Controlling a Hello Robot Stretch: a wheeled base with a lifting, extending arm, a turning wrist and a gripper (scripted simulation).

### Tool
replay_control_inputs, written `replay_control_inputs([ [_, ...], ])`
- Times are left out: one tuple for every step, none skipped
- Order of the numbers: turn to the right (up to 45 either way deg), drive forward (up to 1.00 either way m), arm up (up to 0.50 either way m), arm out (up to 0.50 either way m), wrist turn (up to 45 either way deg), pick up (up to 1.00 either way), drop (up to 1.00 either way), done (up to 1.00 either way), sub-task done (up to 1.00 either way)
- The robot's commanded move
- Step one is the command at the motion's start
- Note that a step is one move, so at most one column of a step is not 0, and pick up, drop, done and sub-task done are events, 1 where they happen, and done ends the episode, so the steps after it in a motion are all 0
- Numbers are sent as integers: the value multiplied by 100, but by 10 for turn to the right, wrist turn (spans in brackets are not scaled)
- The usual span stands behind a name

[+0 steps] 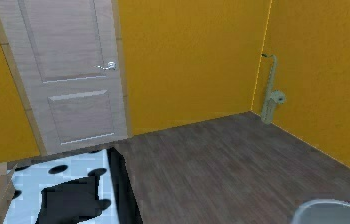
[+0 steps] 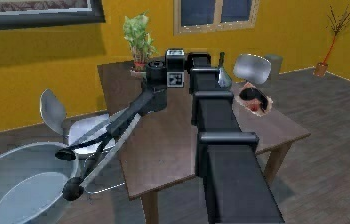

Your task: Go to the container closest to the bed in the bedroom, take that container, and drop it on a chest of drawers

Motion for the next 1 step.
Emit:
replay_control_inputs([
  [0,0,0,0,-60,0,0,0,0],
])
